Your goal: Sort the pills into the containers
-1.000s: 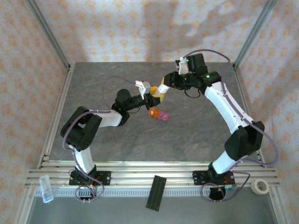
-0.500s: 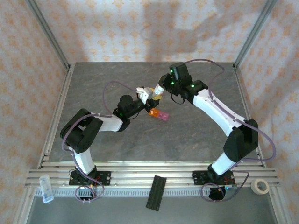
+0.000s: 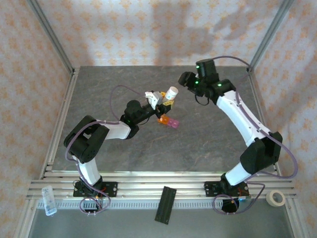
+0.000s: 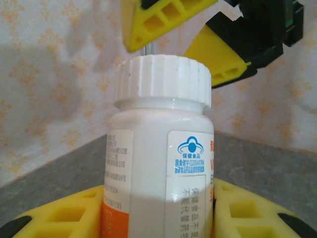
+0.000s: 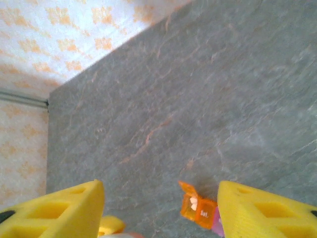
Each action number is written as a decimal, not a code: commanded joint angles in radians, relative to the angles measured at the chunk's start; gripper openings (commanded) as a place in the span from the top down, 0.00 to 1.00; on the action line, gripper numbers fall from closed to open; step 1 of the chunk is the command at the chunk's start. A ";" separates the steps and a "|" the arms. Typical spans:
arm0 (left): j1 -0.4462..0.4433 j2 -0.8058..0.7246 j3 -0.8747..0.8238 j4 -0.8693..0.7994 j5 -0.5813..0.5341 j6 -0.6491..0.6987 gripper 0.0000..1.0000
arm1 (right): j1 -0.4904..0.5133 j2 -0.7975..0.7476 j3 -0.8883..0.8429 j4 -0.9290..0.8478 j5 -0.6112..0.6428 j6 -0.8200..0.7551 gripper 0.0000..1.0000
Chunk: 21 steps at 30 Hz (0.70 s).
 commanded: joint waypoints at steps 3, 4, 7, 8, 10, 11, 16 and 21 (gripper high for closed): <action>0.029 -0.006 0.044 0.075 0.128 -0.108 1.00 | -0.037 -0.066 0.096 -0.079 -0.193 -0.327 0.31; 0.034 -0.005 0.051 0.076 0.149 -0.128 1.00 | -0.038 -0.066 0.107 -0.091 -0.230 -0.369 0.31; 0.056 0.011 0.089 0.085 0.225 -0.261 1.00 | -0.037 -0.059 0.135 -0.129 -0.343 -0.485 0.31; 0.065 0.019 0.107 0.090 0.252 -0.315 1.00 | -0.037 -0.056 0.143 -0.142 -0.370 -0.514 0.31; 0.075 0.031 0.133 0.096 0.298 -0.390 1.00 | -0.038 -0.051 0.151 -0.154 -0.393 -0.542 0.30; 0.076 0.035 0.146 0.096 0.324 -0.408 1.00 | -0.038 -0.045 0.155 -0.160 -0.398 -0.555 0.30; 0.075 0.047 0.173 0.094 0.399 -0.452 1.00 | -0.035 -0.016 0.193 -0.198 -0.422 -0.583 0.30; 0.076 0.054 0.178 0.095 0.420 -0.463 1.00 | -0.028 0.005 0.204 -0.194 -0.437 -0.574 0.30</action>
